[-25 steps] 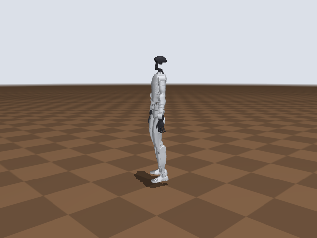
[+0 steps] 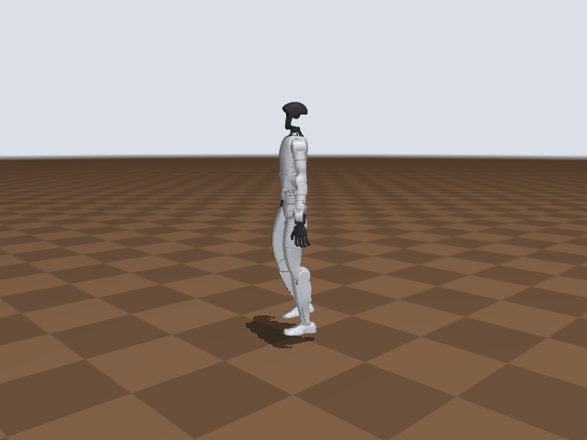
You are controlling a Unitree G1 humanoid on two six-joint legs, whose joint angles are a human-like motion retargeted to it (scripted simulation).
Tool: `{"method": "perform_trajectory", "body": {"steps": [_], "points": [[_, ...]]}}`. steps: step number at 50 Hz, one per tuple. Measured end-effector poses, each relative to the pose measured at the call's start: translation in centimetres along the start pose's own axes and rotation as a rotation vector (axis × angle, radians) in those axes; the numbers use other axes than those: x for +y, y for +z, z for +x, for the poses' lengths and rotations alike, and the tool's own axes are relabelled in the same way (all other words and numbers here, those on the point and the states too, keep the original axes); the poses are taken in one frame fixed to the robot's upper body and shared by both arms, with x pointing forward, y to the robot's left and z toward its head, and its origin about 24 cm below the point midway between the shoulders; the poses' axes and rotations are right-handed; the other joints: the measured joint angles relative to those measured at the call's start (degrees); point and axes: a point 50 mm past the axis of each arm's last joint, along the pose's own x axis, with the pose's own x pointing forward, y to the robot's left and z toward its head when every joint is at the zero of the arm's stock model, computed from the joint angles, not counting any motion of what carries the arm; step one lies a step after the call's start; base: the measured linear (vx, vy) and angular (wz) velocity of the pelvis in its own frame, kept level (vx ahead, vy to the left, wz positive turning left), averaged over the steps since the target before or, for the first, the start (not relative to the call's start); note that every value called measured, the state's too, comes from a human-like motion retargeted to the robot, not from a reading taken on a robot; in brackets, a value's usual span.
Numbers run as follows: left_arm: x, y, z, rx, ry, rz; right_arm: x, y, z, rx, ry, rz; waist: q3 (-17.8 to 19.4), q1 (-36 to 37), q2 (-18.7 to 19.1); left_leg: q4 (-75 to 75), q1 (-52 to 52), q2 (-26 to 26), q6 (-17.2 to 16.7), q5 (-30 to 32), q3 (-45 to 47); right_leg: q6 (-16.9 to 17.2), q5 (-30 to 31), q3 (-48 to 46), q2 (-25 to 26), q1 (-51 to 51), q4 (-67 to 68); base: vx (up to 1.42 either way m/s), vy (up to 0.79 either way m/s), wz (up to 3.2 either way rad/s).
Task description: Stand up
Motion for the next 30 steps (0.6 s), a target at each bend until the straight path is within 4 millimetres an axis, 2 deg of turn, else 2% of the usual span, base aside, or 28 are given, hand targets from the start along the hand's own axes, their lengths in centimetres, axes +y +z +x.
{"method": "perform_trajectory", "body": {"steps": [2,3,4,5,7,9,12,18,20,22,25,28,30], "points": [[0.1,0.0,0.0,0.003,0.005,-0.016,-0.3,0.1,0.0,-0.004,-0.009,-0.003,0.22,-0.06,1.46,0.04,-0.18,1.82,-0.23,-0.74,0.48,-2.43,1.9,0.32,-0.54,-6.64,10.17,0.02,0.07,-0.36],[0.1,0.0,0.0,0.006,0.006,-0.023,-0.4,0.1,0.0,-0.006,-0.012,-0.007,0.54,-0.72,2.25,0.07,-0.26,2.59,-0.29,-1.0,0.12,-5.1,1.99,-0.02,-0.68,-9.85,15.15,0.0,0.0,0.0],[0.2,0.0,0.0,0.01,0.006,-0.029,-0.4,0.1,0.0,-0.006,-0.012,-0.011,0.94,-1.68,2.59,0.02,-0.2,2.91,-0.36,-1.19,-0.24,-5.39,1.79,1.49,0.38,-12.44,18.41,0.1,0.02,0.32],[0.4,0.0,-0.1,0.015,0.006,-0.033,-0.5,0.1,-0.1,-0.004,-0.01,-0.015,1.39,-2.8,2.7,-0.06,-0.06,3.01,-0.43,-1.35,-0.59,-4.49,1.45,3.93,2.02,-14.72,20.8,0.14,0.01,0.5],[0.5,-0.1,-0.1,0.029,0.002,-0.035,-0.5,-0.3,-0.1,0.012,-0.002,-0.016,2.16,-4.84,2.68,0.36,-0.1,2.97,-0.64,-1.84,-1.61,-0.37,1.08,11.02,7.75,-17.7,20.16,0.17,0.0,0.54],[0.5,-0.1,-0.1,0.036,-0.006,-0.04,-0.3,-1.0,-0.1,0.028,0.007,-0.011,2.39,-6.19,2.69,0.85,-0.4,3.1,-1.05,-2.45,-2.52,2.14,0.46,14.61,10.67,-19.77,16.37,0.3,0.01,0.38],[0.4,0.5,-0.1,0.022,-0.022,-0.052,-0.1,-2.0,-0.3,0.055,0.016,0.006,3.16,-8.07,2.08,1.18,0.03,2.25,-1.41,-3.41,-3.8,4.59,0.0,15.07,9.35,-21.56,6.61,0.22,0.01,0.41],[0.9,2.9,-0.1,-0.05,-0.046,-0.06,-0.3,-4.1,-0.7,0.134,0.041,0.01,6.63,-10.55,-0.94,1.31,5.37,-1.58,-2.29,-5.93,-4.69,10.92,2.03,17.04,5.79,-20.8,-14.04,0.45,-0.02,0.33],[1.0,3.7,-0.2,-0.072,-0.054,-0.044,-0.5,-4.7,-0.8,0.16,0.051,0.014,6.87,-10.35,-1.05,1.73,6.67,-2.04,-2.97,-6.74,-4.76,9.7,4.04,14.53,5.0,-20.65,-16.58,0.54,-0.05,0.03],[1.1,4.5,-0.2,-0.094,-0.061,-0.014,-0.7,-5.1,-0.9,0.176,0.054,0.023,6.52,-10.24,-0.31,2.7,7.23,-1.74,-4.33,-6.7,-5.5,7.05,6.38,15.18,5.66,-20.09,-15.91,0.54,-0.02,0.13],[1.3,5.5,-0.3,-0.124,-0.074,0.046,-0.8,-5.4,-1.0,0.184,0.05,0.045,5.33,-10.71,1.15,4.7,7.73,-1.04,-6.62,-3.56,-6.7,5.62,7.78,17.75,6.79,-19.55,-13.96,0.72,-0.08,0.38],[1.2,6.2,-0.4,-0.157,-0.083,0.115,-0.7,-5.1,-0.9,0.181,0.042,0.085,4.6,-11.01,2.79,8.7,7.8,0.26,-8.5,5.16,-8.42,2.44,6.19,17.24,7.67,-18.26,-11.13,0.67,-0.05,0.5],[1.2,6.3,-0.4,-0.172,-0.085,0.151,-0.4,-4.5,-0.8,0.173,0.041,0.108,3.89,-10.31,2.33,14.55,7.15,-0.09,-8.9,15.97,-7.38,0.49,4.75,18.67,7.17,-15.1,-11.36,0.7,-0.06,0.21]]}}
